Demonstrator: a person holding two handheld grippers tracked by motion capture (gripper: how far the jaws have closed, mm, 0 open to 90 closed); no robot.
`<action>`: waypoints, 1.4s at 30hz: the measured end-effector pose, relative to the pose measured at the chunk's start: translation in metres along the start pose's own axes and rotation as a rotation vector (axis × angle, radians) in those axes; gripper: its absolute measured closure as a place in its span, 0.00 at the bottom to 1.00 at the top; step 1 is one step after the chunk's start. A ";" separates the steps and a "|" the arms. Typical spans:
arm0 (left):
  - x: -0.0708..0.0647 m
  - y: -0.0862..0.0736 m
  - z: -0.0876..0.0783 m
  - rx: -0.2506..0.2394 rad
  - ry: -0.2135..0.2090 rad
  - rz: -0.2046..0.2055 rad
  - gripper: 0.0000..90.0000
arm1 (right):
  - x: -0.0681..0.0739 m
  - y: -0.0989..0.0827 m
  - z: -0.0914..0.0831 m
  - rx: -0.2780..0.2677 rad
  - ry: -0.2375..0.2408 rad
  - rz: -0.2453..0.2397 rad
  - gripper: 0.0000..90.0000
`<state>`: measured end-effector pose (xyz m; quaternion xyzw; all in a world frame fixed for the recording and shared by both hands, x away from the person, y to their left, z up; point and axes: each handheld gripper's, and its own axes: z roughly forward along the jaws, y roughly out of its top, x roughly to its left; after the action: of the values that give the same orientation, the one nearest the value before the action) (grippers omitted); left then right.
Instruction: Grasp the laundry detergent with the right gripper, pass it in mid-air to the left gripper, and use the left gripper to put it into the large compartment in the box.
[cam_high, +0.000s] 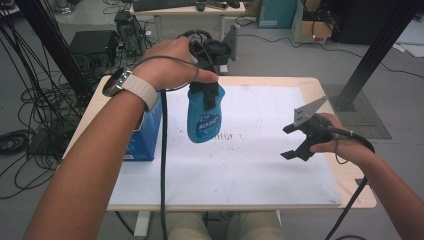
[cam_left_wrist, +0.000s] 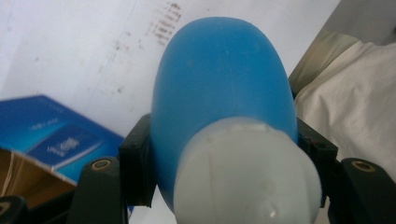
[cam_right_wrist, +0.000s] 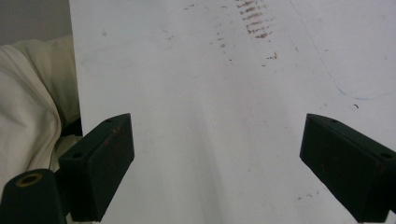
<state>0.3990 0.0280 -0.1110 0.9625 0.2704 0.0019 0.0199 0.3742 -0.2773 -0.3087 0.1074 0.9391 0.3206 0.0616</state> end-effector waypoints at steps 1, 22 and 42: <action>0.002 -0.002 -0.002 -0.006 -0.008 -0.032 0.42 | -0.001 0.000 -0.001 0.002 -0.002 -0.001 0.11; 0.047 -0.037 -0.051 -0.012 0.011 -0.358 0.42 | -0.011 -0.002 -0.005 0.027 -0.011 0.010 0.11; 0.089 -0.089 -0.080 0.006 0.025 -0.625 0.42 | -0.020 -0.001 0.002 0.035 0.001 0.003 0.11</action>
<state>0.4277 0.1527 -0.0352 0.8327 0.5535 0.0068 0.0133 0.3936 -0.2811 -0.3101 0.1098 0.9444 0.3044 0.0588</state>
